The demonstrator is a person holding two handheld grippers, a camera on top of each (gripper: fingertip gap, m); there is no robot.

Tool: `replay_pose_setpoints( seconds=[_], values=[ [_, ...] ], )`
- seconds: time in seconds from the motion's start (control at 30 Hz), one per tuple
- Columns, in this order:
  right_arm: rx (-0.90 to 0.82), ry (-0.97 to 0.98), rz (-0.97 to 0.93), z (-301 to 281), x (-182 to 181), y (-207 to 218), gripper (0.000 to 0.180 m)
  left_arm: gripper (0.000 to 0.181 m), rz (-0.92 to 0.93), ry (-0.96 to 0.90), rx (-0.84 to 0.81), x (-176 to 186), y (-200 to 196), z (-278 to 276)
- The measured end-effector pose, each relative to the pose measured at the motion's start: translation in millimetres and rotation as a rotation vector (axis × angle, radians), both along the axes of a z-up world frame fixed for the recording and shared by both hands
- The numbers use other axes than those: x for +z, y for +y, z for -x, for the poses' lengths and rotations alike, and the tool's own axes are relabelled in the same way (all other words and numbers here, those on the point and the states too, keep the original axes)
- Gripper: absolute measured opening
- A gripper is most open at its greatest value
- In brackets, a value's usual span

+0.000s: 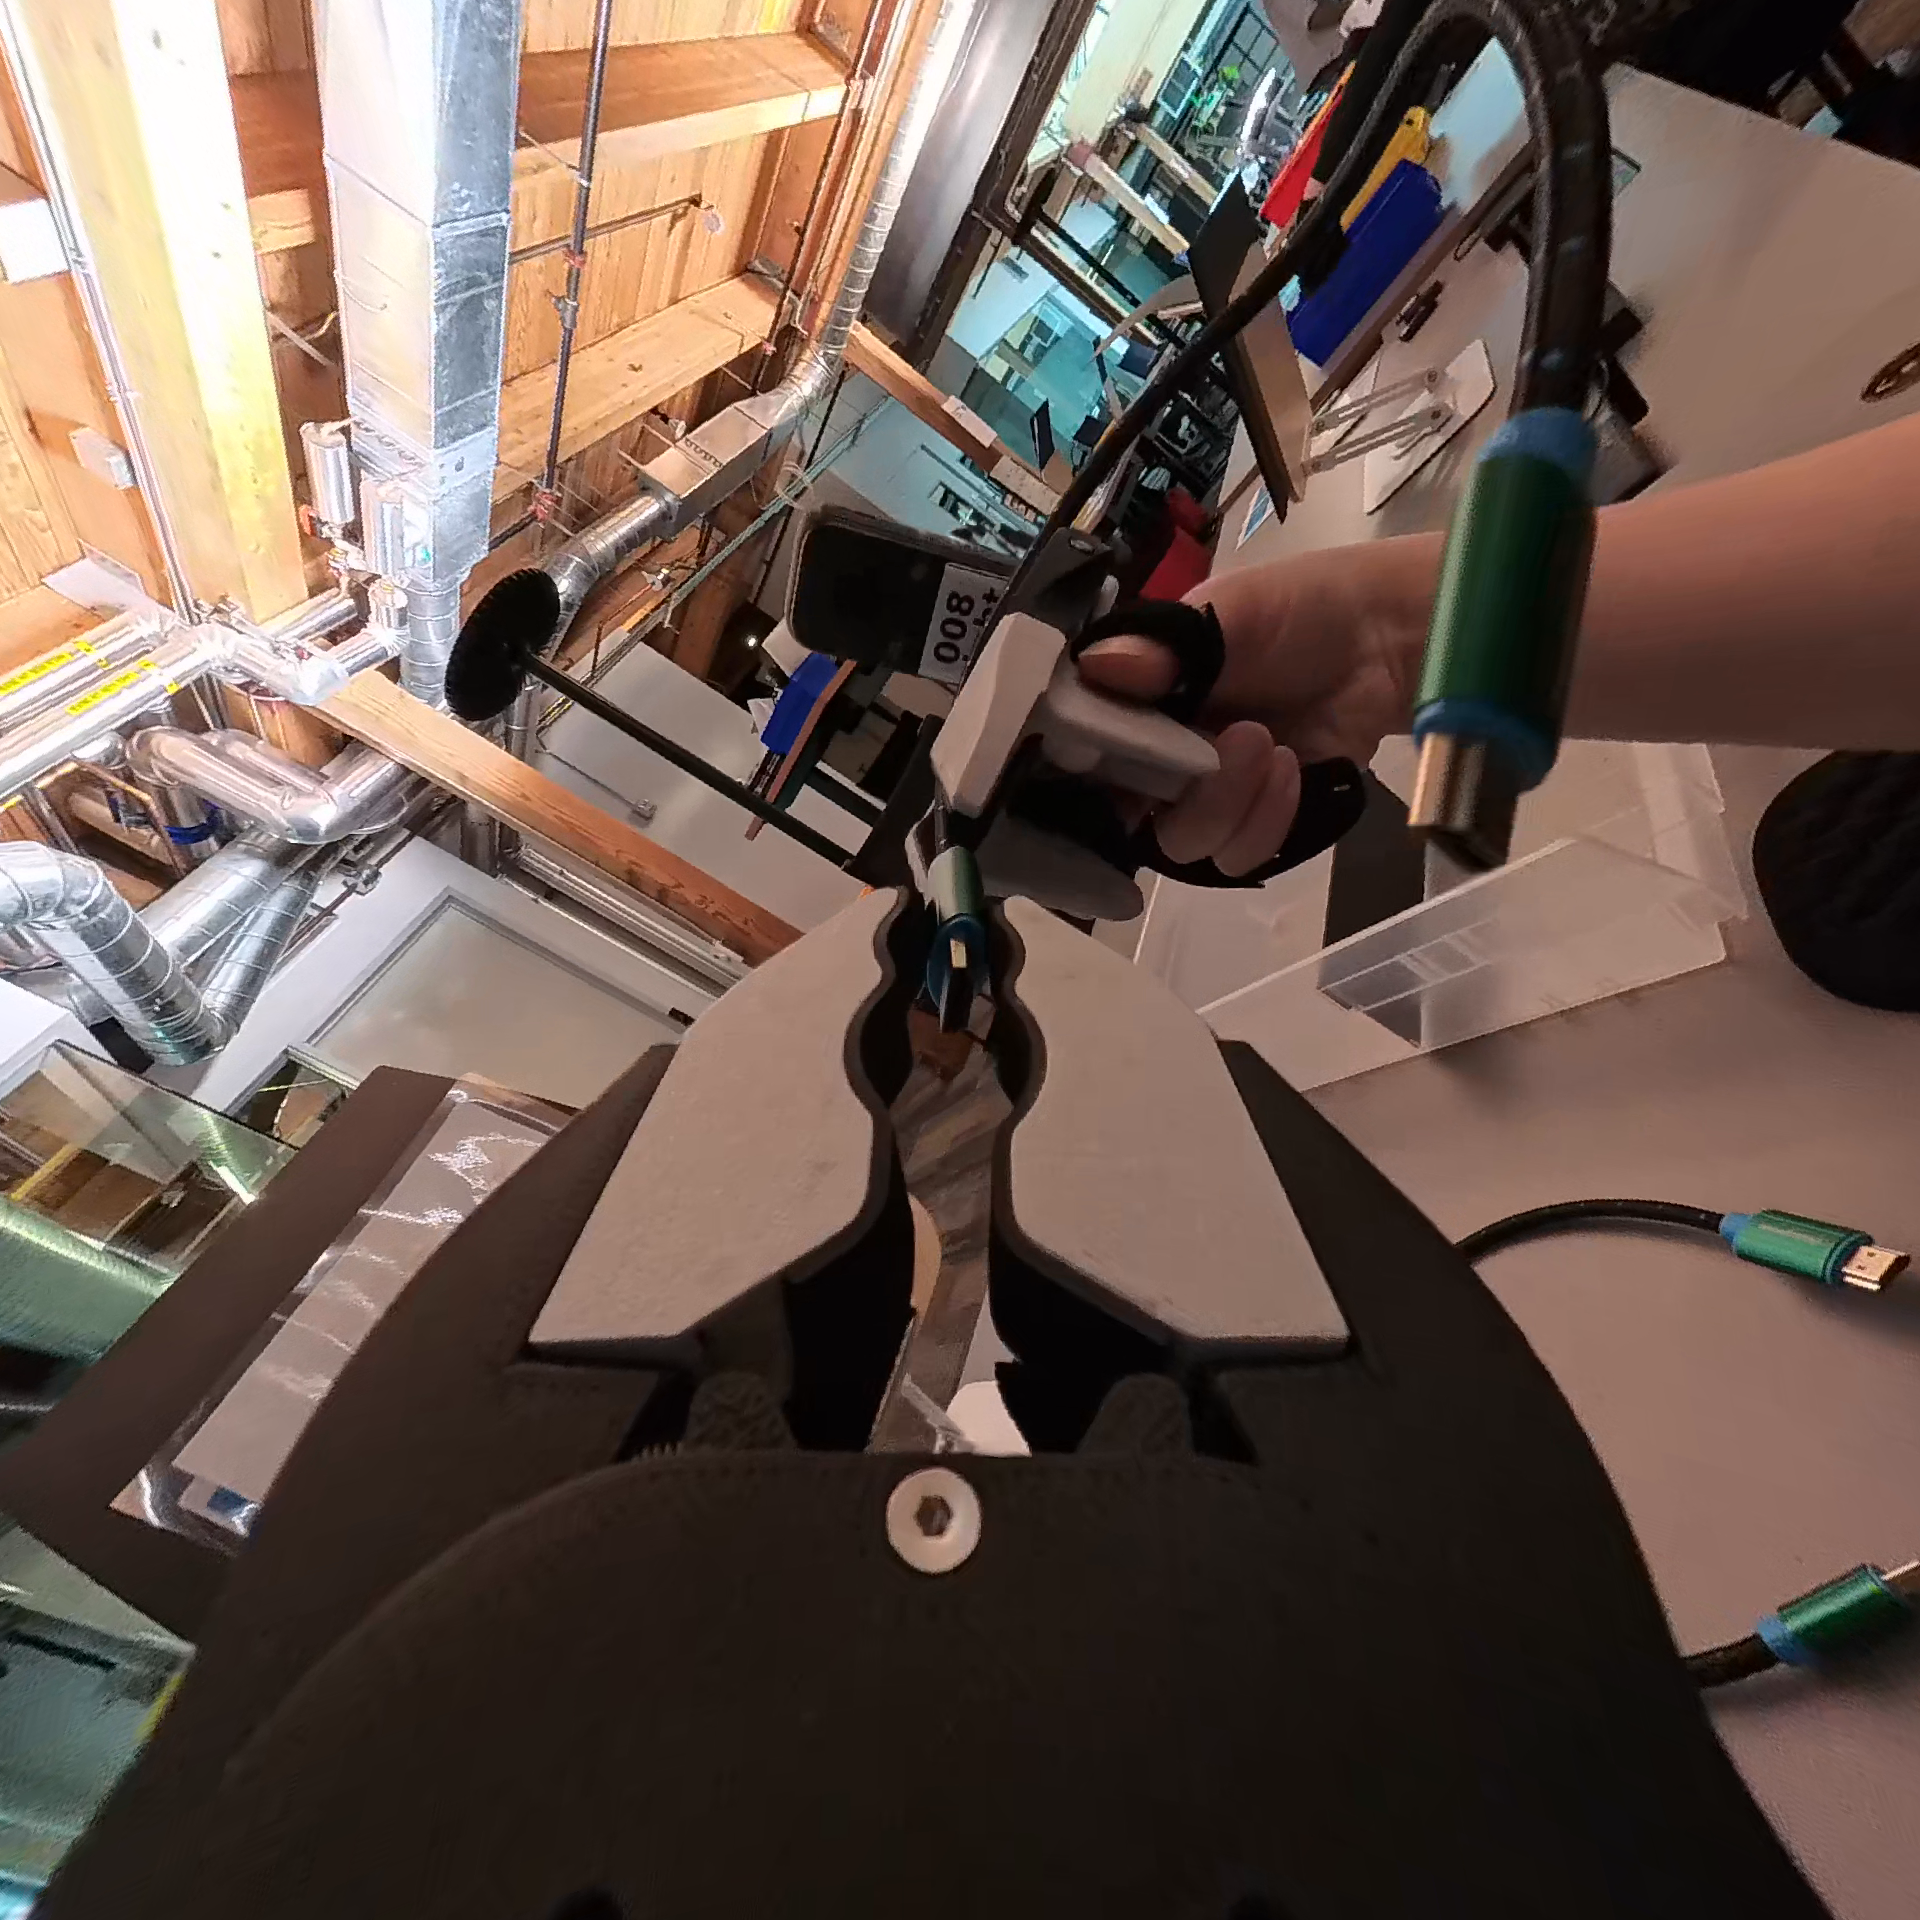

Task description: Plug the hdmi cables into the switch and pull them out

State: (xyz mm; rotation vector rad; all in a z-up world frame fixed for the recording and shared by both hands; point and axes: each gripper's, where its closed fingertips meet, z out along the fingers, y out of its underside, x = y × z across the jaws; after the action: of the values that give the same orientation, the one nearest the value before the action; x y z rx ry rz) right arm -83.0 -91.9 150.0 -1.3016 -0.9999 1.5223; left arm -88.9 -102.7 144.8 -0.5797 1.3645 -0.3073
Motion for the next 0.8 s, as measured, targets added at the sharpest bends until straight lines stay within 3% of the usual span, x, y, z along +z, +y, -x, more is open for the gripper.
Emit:
replay_pose_setpoints(
  seconds=[0.27,0.57,0.7,0.8],
  values=[
    [0.006,-0.026,0.099,0,-9,7,0.008,0.011,-0.034,0.04,0.046,-7,6,-3],
    [-0.006,-0.07,0.08,0,-17,10,0.007,0.011,-0.011,0.077,0.061,-14,11,-3],
    [-0.093,-0.101,0.019,-4,-19,20,0.007,0.013,0.091,0.097,0.111,-19,24,0],
    [-0.152,-0.096,-0.01,-19,-14,24,0.007,0.027,0.224,0.037,0.115,-8,38,19]
  ],
)
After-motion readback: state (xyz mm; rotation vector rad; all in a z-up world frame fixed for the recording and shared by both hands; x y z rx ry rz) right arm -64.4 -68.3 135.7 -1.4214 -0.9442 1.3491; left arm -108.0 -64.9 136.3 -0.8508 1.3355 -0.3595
